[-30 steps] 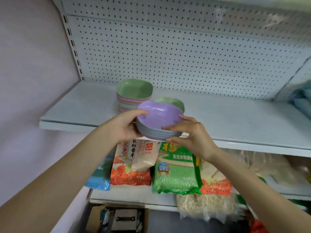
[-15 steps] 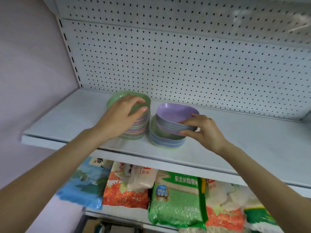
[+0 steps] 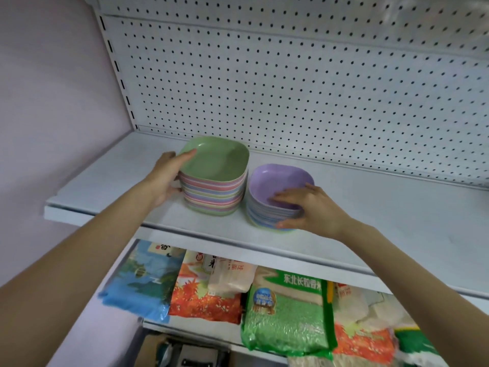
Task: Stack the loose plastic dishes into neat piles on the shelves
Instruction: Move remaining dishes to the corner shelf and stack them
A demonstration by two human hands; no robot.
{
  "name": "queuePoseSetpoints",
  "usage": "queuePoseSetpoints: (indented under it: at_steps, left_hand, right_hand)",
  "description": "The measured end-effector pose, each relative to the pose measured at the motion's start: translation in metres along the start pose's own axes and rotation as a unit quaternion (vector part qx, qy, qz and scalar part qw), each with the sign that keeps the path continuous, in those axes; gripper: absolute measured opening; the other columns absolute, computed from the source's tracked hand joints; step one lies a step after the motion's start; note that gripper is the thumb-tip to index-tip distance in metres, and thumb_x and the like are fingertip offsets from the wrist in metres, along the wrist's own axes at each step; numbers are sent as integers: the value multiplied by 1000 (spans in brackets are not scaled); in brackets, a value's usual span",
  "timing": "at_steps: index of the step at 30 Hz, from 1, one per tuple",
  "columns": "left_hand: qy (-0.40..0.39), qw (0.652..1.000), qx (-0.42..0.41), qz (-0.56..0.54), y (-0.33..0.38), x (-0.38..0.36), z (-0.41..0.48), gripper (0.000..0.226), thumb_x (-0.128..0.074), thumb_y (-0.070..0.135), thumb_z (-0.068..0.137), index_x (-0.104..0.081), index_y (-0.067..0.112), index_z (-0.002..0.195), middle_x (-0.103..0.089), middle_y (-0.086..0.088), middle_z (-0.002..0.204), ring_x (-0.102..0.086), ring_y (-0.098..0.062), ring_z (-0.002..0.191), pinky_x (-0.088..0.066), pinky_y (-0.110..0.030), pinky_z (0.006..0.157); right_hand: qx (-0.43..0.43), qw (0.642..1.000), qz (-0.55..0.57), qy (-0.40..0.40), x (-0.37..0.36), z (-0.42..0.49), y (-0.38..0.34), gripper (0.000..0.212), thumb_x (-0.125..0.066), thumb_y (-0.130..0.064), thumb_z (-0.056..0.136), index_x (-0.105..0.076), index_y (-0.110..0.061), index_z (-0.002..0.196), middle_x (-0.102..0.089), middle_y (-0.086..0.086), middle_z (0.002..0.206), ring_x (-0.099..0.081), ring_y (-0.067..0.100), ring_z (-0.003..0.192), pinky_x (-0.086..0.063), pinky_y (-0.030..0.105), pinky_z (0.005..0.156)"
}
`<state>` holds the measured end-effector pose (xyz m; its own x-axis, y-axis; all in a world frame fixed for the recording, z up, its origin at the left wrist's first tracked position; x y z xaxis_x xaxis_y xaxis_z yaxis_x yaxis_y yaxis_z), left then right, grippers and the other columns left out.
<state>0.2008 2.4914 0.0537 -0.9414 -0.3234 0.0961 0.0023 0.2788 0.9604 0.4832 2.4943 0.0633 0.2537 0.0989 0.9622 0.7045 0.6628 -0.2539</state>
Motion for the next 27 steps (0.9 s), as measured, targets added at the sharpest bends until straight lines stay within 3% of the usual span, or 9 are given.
queuePoseSetpoints:
  at_steps: [3, 7, 10, 15, 20, 24, 27]
  left_hand:
    - [-37, 997, 50, -54, -15, -10, -1, 37, -59, 43, 86, -55, 21, 115, -60, -1, 103, -55, -19, 93, -45, -37, 90]
    - [-59, 994, 75, -61, -26, -11, 4, 39, -60, 45, 85, -54, 27, 119, -59, -1, 106, -56, -21, 99, -44, -44, 98]
    - [-62, 991, 88, -77, -32, -14, 4, 31, -59, 40, 86, -55, 26, 114, -59, 0, 100, -58, -19, 90, -47, -40, 92]
    - [-62, 989, 97, -96, -35, -14, 3, 5, -53, 25, 88, -56, 22, 89, -54, 1, 81, -52, -17, 75, -45, -35, 80]
    - [-62, 990, 99, -78, -33, -10, 1, 16, -45, 16, 86, -42, 19, 71, -39, 0, 69, -41, -19, 63, -41, -33, 70]
    - [-74, 991, 102, -49, -35, -8, -3, 5, -40, 13, 87, -44, 16, 85, -46, -3, 81, -49, -23, 74, -45, -36, 73]
    - [-85, 991, 100, -39, -34, -4, -4, 14, -38, 10, 86, -44, 14, 98, -45, -8, 93, -48, -26, 83, -46, -40, 75]
  right_hand:
    - [-16, 999, -35, -12, -7, 5, -4, 60, -70, -51, 74, -54, -32, 129, -55, -11, 134, -52, 17, 120, -38, 28, 95]
    - [-84, 995, -31, -31, -9, 8, 9, 54, -64, -55, 78, -50, -45, 129, -47, -23, 139, -49, 11, 124, -37, 25, 93]
    - [-87, 995, -10, -37, -10, 9, 11, 51, -65, -54, 78, -51, -47, 127, -43, -24, 142, -41, 4, 132, -34, 24, 97]
    - [-92, 995, 32, -33, -12, 7, 15, 46, -68, -49, 77, -57, -45, 122, -46, -24, 139, -40, -3, 130, -34, 22, 95]
    - [-101, 993, 62, -28, -12, 7, 16, 45, -69, -48, 77, -58, -46, 120, -46, -25, 137, -43, -4, 127, -33, 20, 92]
    - [-106, 992, 62, -40, -16, 5, 17, 46, -68, -50, 77, -56, -47, 121, -45, -26, 138, -41, -5, 128, -32, 20, 92]
    - [-104, 992, 58, -50, -16, 6, 15, 46, -68, -49, 78, -56, -47, 122, -44, -25, 139, -40, -5, 130, -32, 19, 95]
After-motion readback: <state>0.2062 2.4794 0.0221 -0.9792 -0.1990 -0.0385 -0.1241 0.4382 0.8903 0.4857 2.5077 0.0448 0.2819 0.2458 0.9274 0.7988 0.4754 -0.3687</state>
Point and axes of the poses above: each hand's wrist, its own z-axis towards the middle knuckle, its own x-axis out of the back of the hand, y = z × x, the point moved 7 cm from there along z, towards the middle knuckle
